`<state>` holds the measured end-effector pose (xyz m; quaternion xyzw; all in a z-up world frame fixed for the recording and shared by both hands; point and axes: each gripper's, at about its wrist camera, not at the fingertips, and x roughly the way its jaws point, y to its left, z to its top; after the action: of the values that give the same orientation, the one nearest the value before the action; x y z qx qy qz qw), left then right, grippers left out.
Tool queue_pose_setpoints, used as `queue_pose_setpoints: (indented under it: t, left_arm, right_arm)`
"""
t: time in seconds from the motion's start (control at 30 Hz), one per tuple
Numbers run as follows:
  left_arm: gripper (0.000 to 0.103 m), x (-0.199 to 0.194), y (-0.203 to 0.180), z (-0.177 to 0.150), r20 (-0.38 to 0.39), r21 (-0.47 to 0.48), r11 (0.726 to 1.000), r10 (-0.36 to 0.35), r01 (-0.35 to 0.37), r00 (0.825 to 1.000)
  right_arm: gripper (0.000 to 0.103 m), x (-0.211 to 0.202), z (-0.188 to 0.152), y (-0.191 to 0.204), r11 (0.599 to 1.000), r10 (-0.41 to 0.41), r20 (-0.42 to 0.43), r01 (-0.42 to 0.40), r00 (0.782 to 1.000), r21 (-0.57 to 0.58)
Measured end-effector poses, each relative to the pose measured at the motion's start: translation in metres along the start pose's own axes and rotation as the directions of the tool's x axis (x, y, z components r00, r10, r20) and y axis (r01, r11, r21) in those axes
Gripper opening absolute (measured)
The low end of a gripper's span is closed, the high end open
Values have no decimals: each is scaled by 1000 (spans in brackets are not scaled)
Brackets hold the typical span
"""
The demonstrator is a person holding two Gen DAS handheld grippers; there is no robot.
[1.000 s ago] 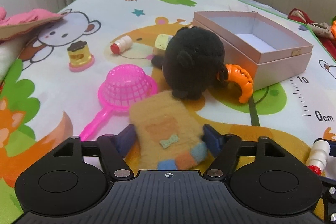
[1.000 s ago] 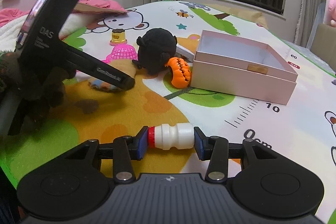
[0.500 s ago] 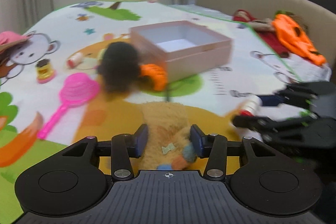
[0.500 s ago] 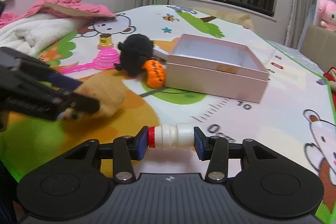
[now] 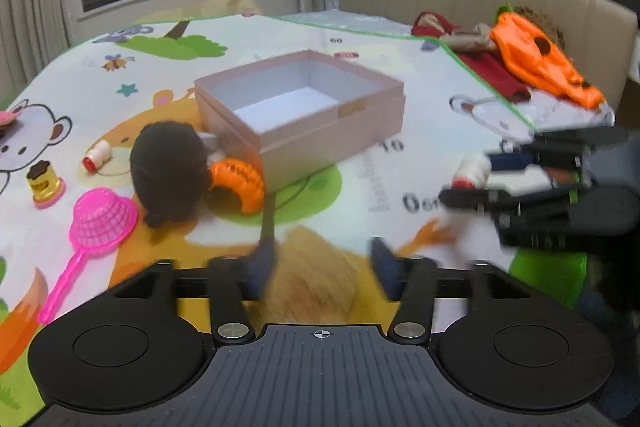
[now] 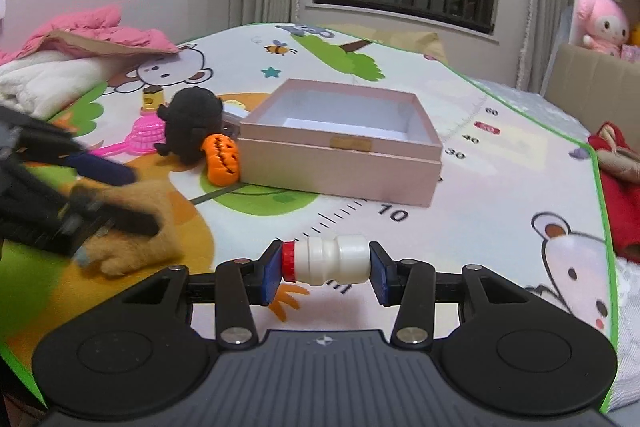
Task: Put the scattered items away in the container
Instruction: 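Carry the mitten in the left and the bottle in the right toward the pink box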
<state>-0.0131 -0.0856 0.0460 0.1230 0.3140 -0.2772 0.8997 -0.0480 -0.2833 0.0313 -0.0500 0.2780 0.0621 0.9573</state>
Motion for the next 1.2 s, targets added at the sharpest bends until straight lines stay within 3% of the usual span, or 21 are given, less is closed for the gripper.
queue_pose_setpoints:
  t: [0.17,0.3,0.5,0.57,0.63,0.7,0.8,0.9,1.2]
  left_arm:
    - [82,7,8,-22,-69,19,999,38,-37,997]
    - [81,14,16,-28,-63,5,999,53,-52,997]
    - [64,16,13,-32,-40,-8,999,35,-36,999]
    - [57,14,10,-33,-30,-4,1000,30,-30,999]
    - [52,11,7,-34,-24,-2,1000,23,-23,999]
    - [47,9,6,-34,-21,-8,1000,16,-16,1000]
    - [45,4,5,-35,-18,-19,1000,9,-9,1000]
    - [45,-3,4,-34,-10,-22,1000,-3,3,1000]
    - [44,-1,2,1,36,-6,1000,-6,6,999]
  right_arm:
    - [44,2,-8,9,998,57,-20,-56,998,32]
    - [44,4,-14,25,995,93,-46,-92,995,22]
    - [44,8,-22,37,996,90,-73,-90,993,6]
    - [49,7,-22,39,997,81,-73,-81,994,0]
    - [66,7,-22,40,997,74,-72,-75,995,-3]
    - [67,7,-23,41,998,67,-70,-68,995,-11]
    - [64,7,-24,41,997,69,-70,-70,995,-14]
    - [43,5,-23,43,996,89,-71,-90,993,-14]
    - [42,4,-5,26,997,65,-23,-66,998,-45]
